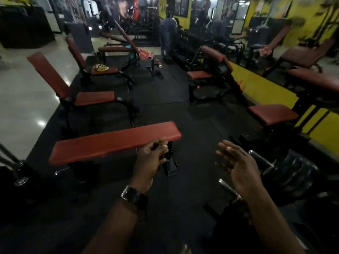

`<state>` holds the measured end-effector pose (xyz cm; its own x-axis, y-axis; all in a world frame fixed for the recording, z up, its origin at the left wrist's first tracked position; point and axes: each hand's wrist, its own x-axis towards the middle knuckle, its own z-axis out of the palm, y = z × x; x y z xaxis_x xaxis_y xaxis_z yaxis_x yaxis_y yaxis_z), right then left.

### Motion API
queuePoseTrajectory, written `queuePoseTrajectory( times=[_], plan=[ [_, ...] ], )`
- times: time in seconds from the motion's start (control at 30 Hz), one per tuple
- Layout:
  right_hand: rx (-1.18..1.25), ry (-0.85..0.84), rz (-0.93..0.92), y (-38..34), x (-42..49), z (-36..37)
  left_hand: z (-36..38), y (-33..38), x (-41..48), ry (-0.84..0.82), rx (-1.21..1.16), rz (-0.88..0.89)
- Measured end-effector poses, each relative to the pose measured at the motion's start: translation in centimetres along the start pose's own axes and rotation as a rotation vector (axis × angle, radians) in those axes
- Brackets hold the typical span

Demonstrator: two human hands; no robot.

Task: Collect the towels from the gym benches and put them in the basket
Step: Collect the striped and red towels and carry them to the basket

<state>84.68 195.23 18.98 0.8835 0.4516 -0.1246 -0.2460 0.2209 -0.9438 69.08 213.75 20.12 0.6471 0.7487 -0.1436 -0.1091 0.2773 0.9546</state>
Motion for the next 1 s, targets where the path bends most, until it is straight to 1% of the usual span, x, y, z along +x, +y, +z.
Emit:
queuePoseTrajectory(
  times=[0.2, 0.37, 0.47, 0.6, 0.77, 0.87, 1.0],
  plan=[
    [0.022, 0.001, 0.019, -0.2, 16.5, 1.9, 4.0, -0.6, 17.0, -0.023, 0.05, 0.015],
    [-0.026, -0.007, 0.026, -3.2, 33.8, 4.9, 9.4, 1.4, 33.0, 0.015, 0.026, 0.045],
    [-0.064, 0.003, 0.016, -4.4, 42.2, 6.4, 12.3, 1.6, 40.5, 0.014, 0.03, 0.03],
    [-0.04, 0.0, 0.007, -4.4, 51.4, 8.3, 16.5, 0.7, 48.5, 0.024, 0.024, 0.005],
    [-0.058, -0.002, 0.014, -3.8, 64.3, 9.0, 22.5, -0.2, 61.0, -0.031, 0.035, -0.023],
    [-0.088, 0.012, 0.03, -4.1, 74.9, 9.0, 25.7, -0.6, 71.2, -0.01, -0.008, -0.037],
    [-0.146, 0.031, 0.07, -5.3, 86.6, 10.4, 29.3, -0.7, 82.2, 0.065, -0.055, -0.1]
  ],
)
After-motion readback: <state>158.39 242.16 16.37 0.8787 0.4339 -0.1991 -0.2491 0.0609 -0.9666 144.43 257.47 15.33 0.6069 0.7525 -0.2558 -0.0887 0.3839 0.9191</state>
